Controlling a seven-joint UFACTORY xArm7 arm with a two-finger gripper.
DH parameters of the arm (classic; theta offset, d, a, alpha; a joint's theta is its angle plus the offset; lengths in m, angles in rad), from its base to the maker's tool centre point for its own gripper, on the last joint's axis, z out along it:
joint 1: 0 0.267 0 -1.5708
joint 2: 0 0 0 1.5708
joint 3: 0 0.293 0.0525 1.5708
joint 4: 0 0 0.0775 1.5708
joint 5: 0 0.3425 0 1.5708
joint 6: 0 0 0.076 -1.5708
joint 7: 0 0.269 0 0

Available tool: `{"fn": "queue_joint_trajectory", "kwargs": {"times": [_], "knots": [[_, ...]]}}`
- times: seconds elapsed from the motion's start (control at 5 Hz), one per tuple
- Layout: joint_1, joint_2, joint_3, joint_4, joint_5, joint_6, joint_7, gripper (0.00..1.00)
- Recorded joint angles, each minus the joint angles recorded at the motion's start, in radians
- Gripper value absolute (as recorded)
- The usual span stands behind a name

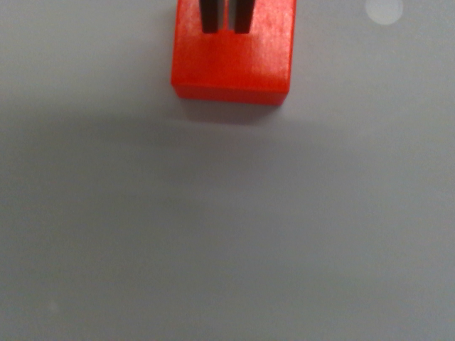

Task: Reach red block

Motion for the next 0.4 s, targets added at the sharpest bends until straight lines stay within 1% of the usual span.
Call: {"fn": "queue_joint_trajectory", "kwargs": {"times": [0.2,0.4], "knots": [[0.0028,0.002,0.003,-0.019,0.0005,-0.021,0.003,0.00],[0.0028,0.002,0.003,-0.019,0.0005,-0.021,0.003,0.00]]}}
